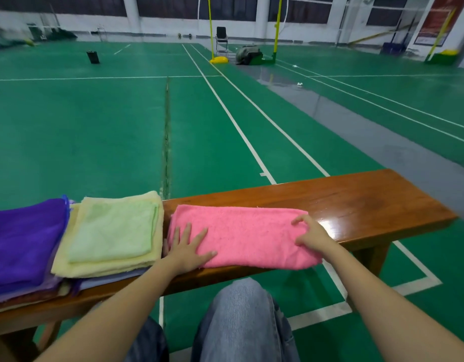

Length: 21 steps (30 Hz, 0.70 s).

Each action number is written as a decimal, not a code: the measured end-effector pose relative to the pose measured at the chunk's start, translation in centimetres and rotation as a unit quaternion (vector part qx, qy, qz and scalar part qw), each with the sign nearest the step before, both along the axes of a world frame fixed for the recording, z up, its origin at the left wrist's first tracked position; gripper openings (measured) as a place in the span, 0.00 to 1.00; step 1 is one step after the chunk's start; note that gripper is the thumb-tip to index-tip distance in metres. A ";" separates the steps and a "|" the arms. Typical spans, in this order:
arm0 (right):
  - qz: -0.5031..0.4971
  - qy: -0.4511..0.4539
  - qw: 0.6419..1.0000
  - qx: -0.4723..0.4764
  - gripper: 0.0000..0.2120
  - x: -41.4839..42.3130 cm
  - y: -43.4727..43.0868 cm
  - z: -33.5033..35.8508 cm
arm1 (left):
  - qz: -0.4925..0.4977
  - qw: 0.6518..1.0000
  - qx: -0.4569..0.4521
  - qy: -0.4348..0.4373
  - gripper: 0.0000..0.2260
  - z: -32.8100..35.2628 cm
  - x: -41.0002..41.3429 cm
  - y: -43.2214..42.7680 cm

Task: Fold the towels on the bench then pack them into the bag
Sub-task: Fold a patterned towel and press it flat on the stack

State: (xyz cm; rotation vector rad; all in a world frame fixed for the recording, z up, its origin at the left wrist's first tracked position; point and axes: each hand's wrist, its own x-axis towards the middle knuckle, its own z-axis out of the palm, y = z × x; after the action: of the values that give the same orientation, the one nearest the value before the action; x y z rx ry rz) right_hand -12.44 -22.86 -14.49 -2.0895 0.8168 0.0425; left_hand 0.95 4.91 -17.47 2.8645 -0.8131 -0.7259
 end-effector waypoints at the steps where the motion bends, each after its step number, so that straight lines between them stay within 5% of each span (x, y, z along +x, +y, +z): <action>1: 0.007 -0.001 1.000 0.009 0.21 -0.1 0.0 0.0 | -0.001 1.000 0.005 0.000 0.35 -0.1 0.0 -0.1; 12: 0.033 -0.041 0.998 -0.018 0.35 -0.9 0.8 0.4 | 0.011 1.000 -0.015 0.002 0.34 0.0 -0.2 -0.1; 21: 0.039 -0.035 0.999 0.014 0.40 0.1 3.2 5.3 | 0.047 0.991 -0.127 -0.010 0.35 0.1 -0.6 0.4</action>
State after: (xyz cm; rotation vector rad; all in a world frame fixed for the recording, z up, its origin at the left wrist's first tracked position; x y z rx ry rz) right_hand -12.39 -19.63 -9.15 -2.0847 0.6884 0.0222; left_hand 0.33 5.33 -17.40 2.6643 -0.7113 -0.5405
